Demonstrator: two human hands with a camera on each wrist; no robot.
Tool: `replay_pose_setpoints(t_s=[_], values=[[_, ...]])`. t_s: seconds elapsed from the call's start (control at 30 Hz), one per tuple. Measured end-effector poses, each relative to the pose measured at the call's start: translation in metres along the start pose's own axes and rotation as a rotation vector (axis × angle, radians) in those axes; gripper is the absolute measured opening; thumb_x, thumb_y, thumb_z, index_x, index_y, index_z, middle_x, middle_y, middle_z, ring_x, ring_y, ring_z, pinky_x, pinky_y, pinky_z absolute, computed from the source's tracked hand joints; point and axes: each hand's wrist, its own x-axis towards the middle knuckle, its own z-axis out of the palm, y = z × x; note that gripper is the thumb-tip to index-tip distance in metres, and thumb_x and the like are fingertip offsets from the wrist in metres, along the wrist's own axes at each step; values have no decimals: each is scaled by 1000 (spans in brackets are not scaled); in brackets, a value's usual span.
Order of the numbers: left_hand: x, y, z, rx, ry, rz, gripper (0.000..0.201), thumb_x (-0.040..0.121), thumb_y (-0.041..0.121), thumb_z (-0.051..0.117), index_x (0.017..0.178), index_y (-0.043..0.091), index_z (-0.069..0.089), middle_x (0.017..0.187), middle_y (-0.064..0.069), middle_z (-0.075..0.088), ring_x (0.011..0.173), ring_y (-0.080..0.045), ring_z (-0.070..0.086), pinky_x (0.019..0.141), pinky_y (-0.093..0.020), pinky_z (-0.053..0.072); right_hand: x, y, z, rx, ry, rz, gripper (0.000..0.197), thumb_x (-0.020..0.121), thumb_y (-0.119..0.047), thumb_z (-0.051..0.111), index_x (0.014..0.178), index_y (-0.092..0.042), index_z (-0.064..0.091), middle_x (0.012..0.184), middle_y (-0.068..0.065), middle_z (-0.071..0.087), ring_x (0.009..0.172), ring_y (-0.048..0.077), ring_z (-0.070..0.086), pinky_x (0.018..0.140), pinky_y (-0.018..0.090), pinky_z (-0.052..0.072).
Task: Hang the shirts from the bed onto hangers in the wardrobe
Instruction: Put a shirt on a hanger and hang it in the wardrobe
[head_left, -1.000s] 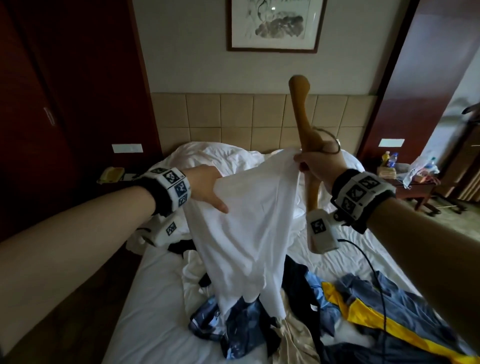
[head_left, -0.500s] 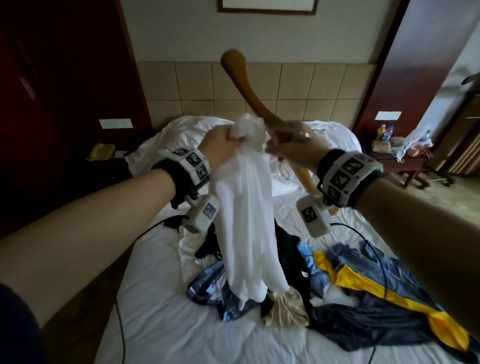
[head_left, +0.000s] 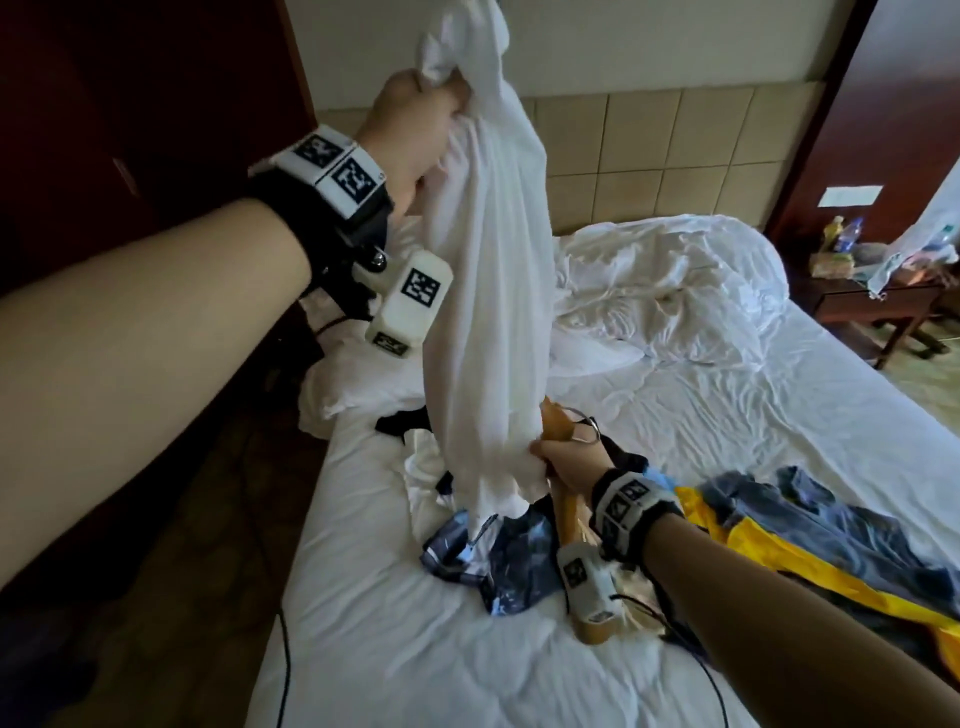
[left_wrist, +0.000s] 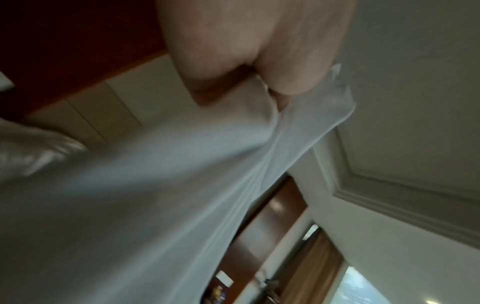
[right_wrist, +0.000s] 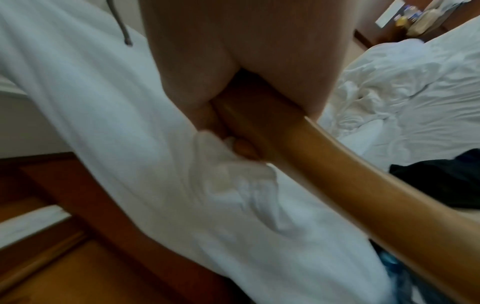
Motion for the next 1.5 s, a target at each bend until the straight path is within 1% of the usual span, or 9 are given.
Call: replay_pose_setpoints(t_s=[0.27, 0.37, 0.5, 0.6, 0.77, 0.9, 1.03, 1.33, 1.5], values=[[-33, -102, -37, 301, -417, -147, 99, 86, 3, 72, 157, 19, 5, 125, -1, 54, 103, -4, 59, 83, -14, 53, -2, -80, 4, 95, -40, -96, 9, 82, -5, 67, 76, -7, 61, 54, 7, 56, 50, 21, 55, 54, 31, 48], [-59, -150, -41, 665, -583, -190, 94, 76, 32, 83, 152, 19, 29, 130, -6, 56, 120, -19, 55, 101, -32, 49, 0, -96, 14, 111, -61, -147, 16, 82, -4, 66, 91, -16, 61, 55, 5, 57, 54, 22, 57, 57, 33, 51], [-105, -198, -31, 1097, -866, -279, 57, 71, 68, 72, 92, 15, 73, 79, 6, 66, 77, -15, 62, 80, -35, 52, -4, -106, 24, 134, -42, -122, 9, 80, -9, 71, 85, -11, 63, 57, 6, 59, 60, 24, 59, 61, 34, 52], [-135, -227, -14, 1056, -717, -312, 82, 58, 88, 60, 95, 15, 69, 90, 5, 68, 85, -14, 62, 83, -33, 52, -8, -110, 27, 194, -32, -126, 13, 83, -7, 70, 88, -12, 59, 62, 7, 57, 61, 23, 59, 62, 35, 52], [-146, -242, 7, 695, -425, -264, 27, 86, 37, 71, 84, 11, 67, 79, -3, 65, 81, -21, 65, 66, -26, 45, -14, -116, 20, 269, 1, -140, 14, 83, -8, 73, 89, -6, 61, 69, 9, 61, 71, 27, 63, 72, 40, 56], [-137, -237, 1, 474, -208, -247, 41, 94, 16, 60, 57, 9, 46, 55, -3, 46, 54, -15, 46, 55, -21, 34, -10, -115, 1, 276, 66, -152, 18, 82, -7, 72, 71, -11, 58, 53, 2, 58, 58, 21, 58, 66, 38, 51], [-121, -215, 1, 222, -42, -393, 24, 97, 12, 50, 74, 13, 57, 62, 1, 51, 60, -13, 46, 57, -27, 38, -3, -108, -25, 207, 189, -200, 13, 80, -4, 69, 76, -9, 58, 67, 8, 54, 64, 21, 53, 63, 34, 45], [-98, -184, 20, 67, -224, -385, 24, 97, 5, 49, 107, 13, 69, 107, -7, 71, 106, -24, 66, 98, -39, 52, -8, -101, -38, -143, 196, -467, 66, 55, -62, 80, 85, -7, 60, 80, 4, 67, 71, 20, 65, 62, 38, 54], [-86, -161, 22, 110, -287, -338, 24, 96, 1, 51, 114, -5, 66, 116, -23, 68, 109, -33, 65, 100, -45, 50, -29, -101, -24, -396, 115, -665, 62, 71, -48, 81, 108, -7, 53, 92, 5, 59, 82, 23, 53, 64, 31, 33]])
